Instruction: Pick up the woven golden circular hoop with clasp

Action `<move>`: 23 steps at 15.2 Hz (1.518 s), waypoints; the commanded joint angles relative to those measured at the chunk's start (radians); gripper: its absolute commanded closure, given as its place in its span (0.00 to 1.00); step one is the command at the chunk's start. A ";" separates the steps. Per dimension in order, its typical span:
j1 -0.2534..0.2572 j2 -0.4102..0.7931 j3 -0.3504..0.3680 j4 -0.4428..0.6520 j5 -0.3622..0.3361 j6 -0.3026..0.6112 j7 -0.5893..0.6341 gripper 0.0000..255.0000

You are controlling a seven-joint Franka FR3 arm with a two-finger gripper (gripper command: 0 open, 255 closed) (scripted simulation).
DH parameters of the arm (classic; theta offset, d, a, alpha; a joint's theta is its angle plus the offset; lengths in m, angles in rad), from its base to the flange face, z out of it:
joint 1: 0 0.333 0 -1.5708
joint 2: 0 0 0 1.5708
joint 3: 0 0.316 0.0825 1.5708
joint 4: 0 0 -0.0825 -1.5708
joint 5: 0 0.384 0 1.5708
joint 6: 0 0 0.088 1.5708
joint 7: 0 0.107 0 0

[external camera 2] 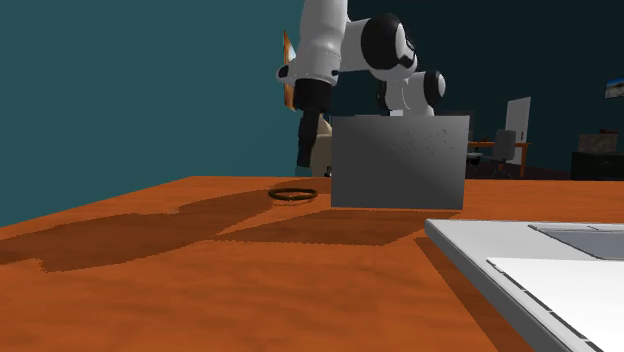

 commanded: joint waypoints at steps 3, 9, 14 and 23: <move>0.128 0.223 0.012 0.227 -0.153 -0.063 0.135 0.00; 0.131 0.234 0.003 0.172 -0.160 0.001 0.150 0.00; 0.123 0.230 0.002 0.133 -0.159 0.036 0.154 1.00; 0.123 0.230 0.002 0.132 -0.159 0.037 0.154 1.00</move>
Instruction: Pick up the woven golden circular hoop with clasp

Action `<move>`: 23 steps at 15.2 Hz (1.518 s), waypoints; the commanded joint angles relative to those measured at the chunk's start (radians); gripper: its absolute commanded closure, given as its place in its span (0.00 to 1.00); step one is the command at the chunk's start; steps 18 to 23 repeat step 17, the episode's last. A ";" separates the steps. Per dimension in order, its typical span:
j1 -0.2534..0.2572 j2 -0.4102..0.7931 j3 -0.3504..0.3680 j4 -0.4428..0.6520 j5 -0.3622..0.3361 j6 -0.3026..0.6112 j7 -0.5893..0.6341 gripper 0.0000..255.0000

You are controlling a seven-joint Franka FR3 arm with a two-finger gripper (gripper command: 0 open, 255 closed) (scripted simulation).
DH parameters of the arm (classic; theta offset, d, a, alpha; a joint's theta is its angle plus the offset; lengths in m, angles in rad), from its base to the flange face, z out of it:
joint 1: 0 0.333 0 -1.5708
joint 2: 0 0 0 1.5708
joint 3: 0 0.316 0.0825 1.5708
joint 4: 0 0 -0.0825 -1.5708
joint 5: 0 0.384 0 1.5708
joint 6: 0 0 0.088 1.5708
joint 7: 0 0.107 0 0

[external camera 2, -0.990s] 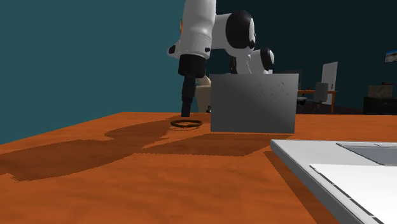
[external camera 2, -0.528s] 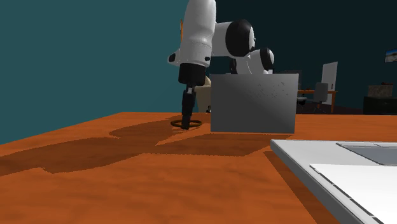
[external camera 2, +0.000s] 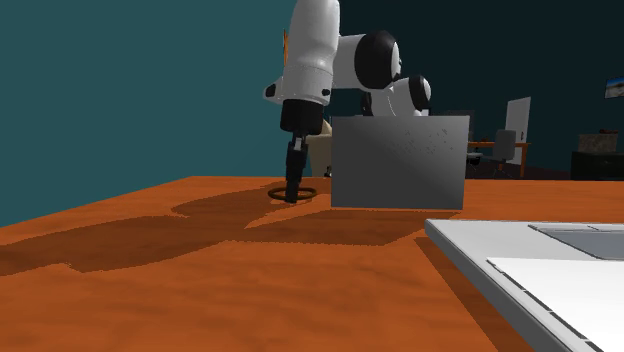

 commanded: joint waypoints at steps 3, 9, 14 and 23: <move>0.009 0.005 0.001 0.044 0.000 -0.041 -0.004 1.00; 0.035 0.024 0.001 0.151 -0.011 -0.131 -0.010 1.00; 0.068 0.050 -0.001 0.258 -0.028 -0.214 -0.014 1.00; 0.078 0.058 -0.003 0.286 -0.033 -0.234 -0.015 1.00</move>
